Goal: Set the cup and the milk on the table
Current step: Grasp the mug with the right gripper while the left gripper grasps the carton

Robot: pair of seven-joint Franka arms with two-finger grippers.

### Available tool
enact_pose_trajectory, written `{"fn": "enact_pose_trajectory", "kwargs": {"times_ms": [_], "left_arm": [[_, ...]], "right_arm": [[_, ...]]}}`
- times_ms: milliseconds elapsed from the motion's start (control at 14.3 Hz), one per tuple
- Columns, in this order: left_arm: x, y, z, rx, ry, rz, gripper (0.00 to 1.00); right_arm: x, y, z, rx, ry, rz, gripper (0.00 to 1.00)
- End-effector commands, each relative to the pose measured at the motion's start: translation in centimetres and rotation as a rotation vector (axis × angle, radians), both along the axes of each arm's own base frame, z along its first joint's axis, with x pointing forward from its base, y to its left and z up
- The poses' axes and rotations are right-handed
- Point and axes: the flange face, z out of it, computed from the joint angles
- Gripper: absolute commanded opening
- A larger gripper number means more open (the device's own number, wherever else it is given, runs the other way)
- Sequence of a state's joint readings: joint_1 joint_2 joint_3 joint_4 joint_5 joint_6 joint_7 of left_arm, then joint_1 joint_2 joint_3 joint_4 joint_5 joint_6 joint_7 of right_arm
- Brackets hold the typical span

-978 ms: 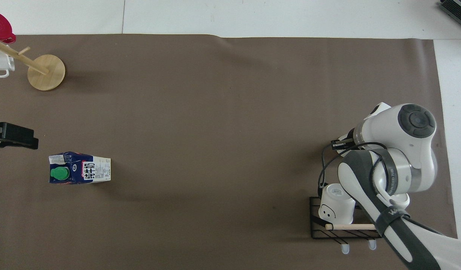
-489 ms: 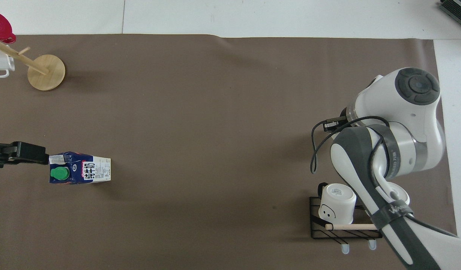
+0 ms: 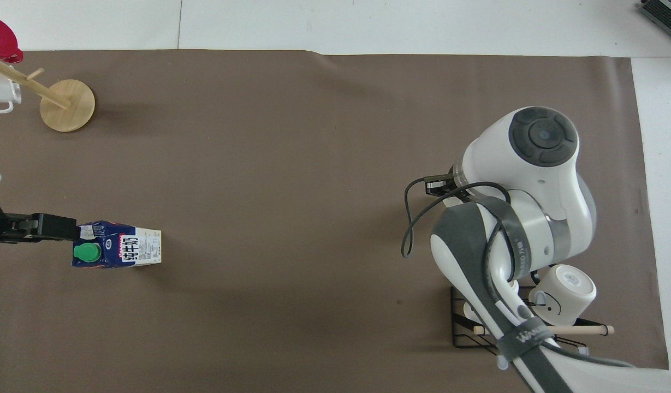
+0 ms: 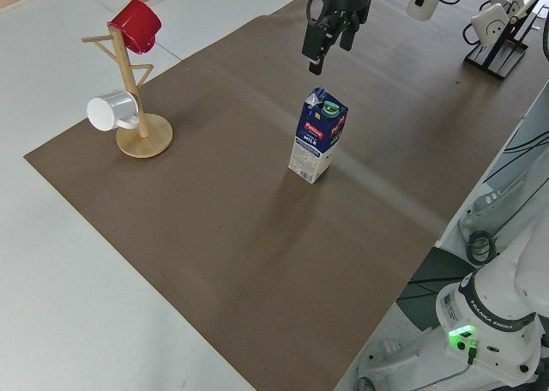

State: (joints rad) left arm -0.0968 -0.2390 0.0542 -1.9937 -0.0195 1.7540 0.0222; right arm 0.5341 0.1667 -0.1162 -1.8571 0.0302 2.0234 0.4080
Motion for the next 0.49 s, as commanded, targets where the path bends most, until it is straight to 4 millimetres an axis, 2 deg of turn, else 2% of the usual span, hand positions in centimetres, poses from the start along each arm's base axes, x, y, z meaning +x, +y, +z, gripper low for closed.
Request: {"fn": "enact_pose_trajectory", "kwargs": {"times_ms": [0, 70, 210, 419], "left_arm": [[-1.8, 0.2, -3.2, 0.006, -0.049, -0.021, 1.0], [-2.1, 0.0, -4.0, 0.006, -0.067, -0.025, 1.0], [-2.2, -0.2, -5.1, 0.006, -0.073, -0.028, 1.0], [-2.3, -0.2, -6.3, 0.008, -0.083, -0.034, 1.0]], "right_arm": [[-1.1, 4.2, 0.0, 0.036, -0.025, 0.021, 0.0], [-1.8, 5.9, -0.7, 0.034, -0.023, 0.05, 0.0], [-2.7, 8.0, -0.9, 0.044, -0.041, 0.087, 0.0], [-3.9, 10.5, -2.7, 0.035, -0.027, 0.127, 0.0]]}}
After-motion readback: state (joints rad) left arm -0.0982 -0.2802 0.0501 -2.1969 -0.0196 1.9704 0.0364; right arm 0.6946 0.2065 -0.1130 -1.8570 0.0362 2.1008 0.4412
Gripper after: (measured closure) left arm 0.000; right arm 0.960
